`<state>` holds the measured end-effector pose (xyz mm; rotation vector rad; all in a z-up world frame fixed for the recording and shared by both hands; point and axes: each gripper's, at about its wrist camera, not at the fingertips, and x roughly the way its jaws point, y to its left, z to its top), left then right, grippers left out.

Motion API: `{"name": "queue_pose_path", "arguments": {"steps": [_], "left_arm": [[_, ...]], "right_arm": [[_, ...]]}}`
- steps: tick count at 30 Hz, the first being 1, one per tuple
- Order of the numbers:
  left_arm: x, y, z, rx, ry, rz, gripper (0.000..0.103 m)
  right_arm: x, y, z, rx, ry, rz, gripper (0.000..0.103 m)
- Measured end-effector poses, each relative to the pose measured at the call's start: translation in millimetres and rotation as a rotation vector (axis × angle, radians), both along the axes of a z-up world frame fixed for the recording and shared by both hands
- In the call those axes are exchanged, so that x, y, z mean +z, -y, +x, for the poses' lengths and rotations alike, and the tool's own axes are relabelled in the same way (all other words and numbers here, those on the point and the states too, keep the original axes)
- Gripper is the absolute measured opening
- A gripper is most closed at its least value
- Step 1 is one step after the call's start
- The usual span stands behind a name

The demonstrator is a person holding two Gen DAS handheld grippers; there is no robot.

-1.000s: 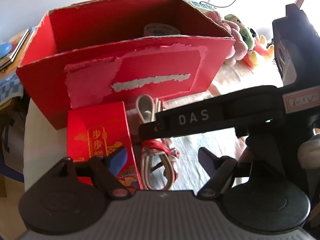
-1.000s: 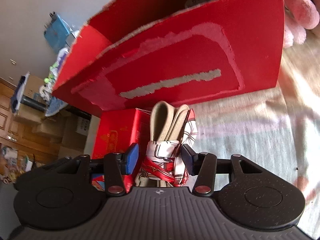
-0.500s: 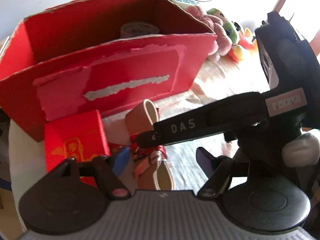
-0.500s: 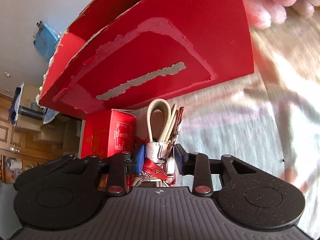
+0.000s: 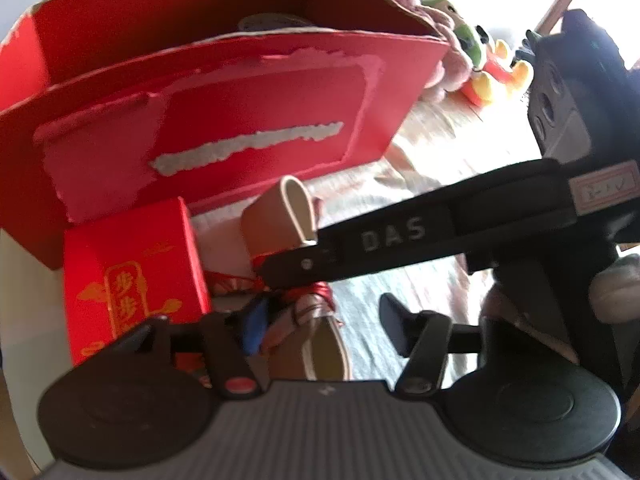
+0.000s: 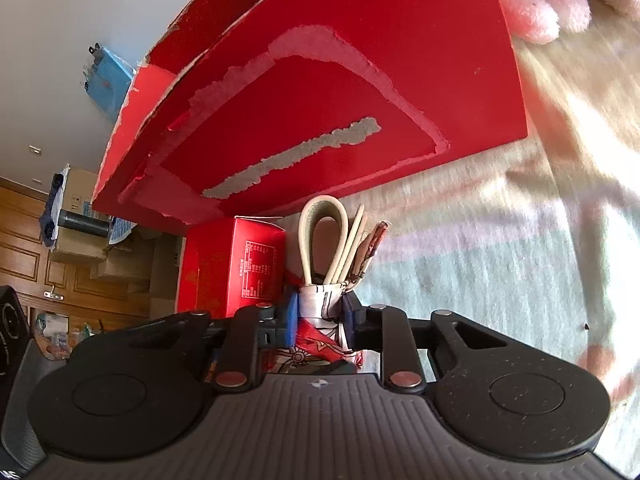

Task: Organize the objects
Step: 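Lift the cable bundle with the right tool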

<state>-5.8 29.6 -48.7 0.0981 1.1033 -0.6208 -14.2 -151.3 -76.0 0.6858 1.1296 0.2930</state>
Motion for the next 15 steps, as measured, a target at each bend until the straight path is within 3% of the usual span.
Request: {"name": "queue_pose_path", "arguments": {"steps": [5,15], "left_arm": [[-1.8,2.5,-4.7,-0.007,0.033,0.043,0.042],[22.9,22.0,-18.9,-0.096,0.055,-0.012,0.035]], "right_arm": [[5.3,13.1,-10.4,-0.006,0.010,0.002,0.022],[30.7,39.1,-31.8,-0.115,0.071,-0.004,0.021]]}}
